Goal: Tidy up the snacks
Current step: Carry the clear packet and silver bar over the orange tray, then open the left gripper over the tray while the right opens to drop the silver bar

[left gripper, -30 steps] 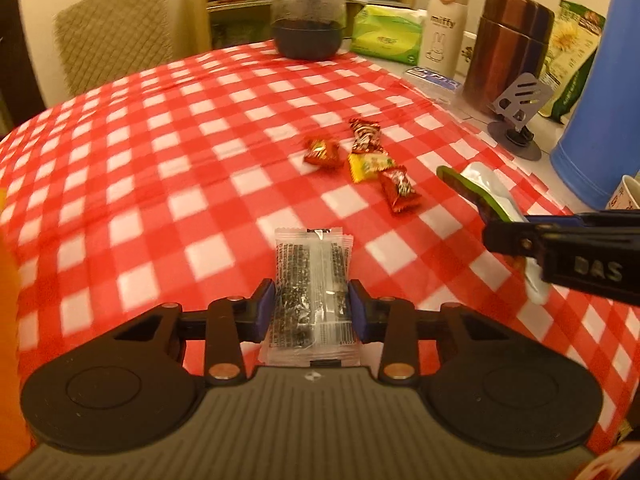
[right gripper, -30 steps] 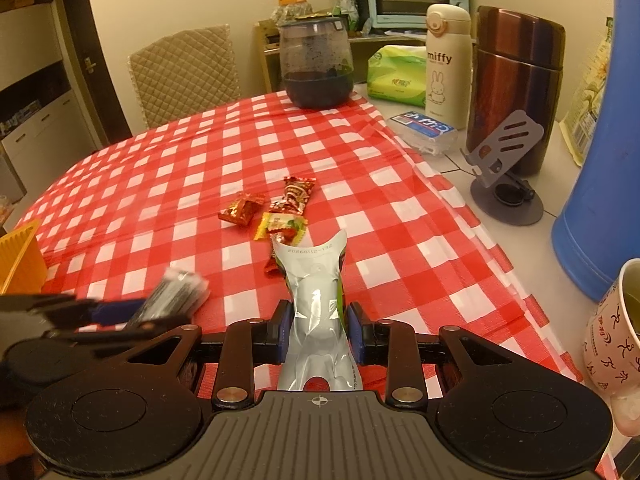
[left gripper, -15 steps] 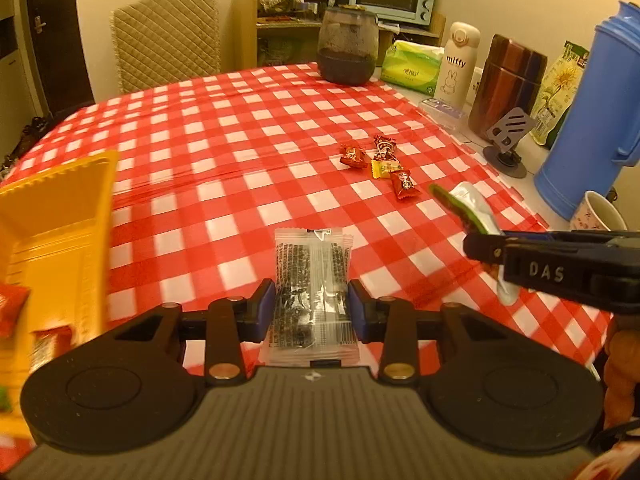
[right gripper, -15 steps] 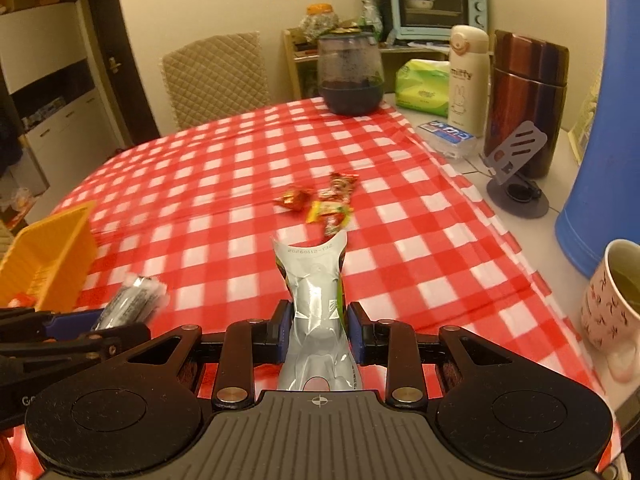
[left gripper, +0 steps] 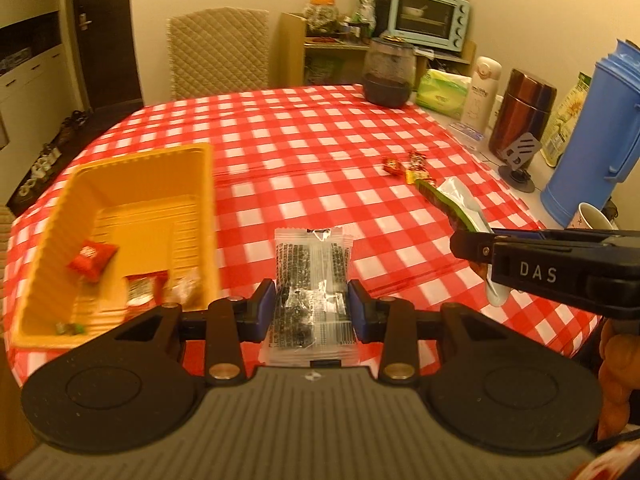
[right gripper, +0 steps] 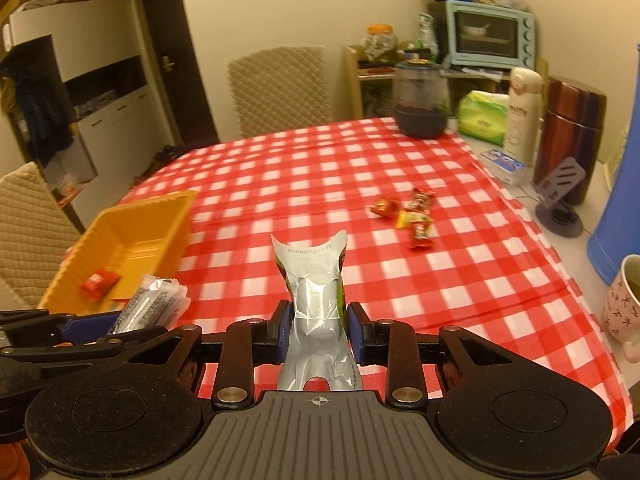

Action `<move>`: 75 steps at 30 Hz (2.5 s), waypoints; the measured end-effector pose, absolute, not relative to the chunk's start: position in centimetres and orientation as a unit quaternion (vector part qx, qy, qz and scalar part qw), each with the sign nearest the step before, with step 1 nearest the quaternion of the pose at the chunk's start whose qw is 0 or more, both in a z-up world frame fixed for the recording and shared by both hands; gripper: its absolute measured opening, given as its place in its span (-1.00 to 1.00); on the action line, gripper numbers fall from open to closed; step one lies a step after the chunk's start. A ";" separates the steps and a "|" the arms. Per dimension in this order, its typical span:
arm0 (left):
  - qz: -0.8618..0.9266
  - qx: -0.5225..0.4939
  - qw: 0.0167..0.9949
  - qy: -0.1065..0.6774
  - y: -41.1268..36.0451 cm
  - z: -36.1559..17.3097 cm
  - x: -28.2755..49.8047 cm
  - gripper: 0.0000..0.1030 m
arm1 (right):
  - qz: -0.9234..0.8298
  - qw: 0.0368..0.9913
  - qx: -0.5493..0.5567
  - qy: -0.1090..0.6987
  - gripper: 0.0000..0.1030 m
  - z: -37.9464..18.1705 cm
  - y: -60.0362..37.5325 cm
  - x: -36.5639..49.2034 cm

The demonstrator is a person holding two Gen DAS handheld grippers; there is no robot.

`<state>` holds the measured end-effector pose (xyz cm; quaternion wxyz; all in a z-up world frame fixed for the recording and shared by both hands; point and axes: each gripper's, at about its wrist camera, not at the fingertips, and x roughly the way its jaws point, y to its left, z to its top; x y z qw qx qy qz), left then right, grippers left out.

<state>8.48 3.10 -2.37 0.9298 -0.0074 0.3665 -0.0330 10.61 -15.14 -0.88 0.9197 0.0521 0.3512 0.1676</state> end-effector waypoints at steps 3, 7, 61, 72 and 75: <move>-0.018 -0.013 0.932 0.362 4.3 -1.9 7.3 -0.31 | 0.184 0.918 0.048 0.348 -0.41 -0.3 -13.7 9.9; 0.001 -0.021 0.933 0.358 6.0 -1.3 6.1 -0.31 | 0.207 0.915 0.039 0.343 -0.41 0.1 -11.6 9.2; 0.069 -0.054 0.917 0.388 21.3 -4.4 14.2 -0.33 | 0.307 0.866 0.035 0.392 -0.41 -3.5 5.2 19.0; 0.093 -0.067 0.923 0.367 22.5 -2.9 12.7 -0.33 | 0.311 0.863 0.042 0.395 -0.41 -3.5 5.2 18.7; 0.099 -0.073 0.923 0.364 22.7 -2.5 12.3 -0.33 | 0.316 0.861 0.045 0.396 -0.41 -3.4 5.3 18.5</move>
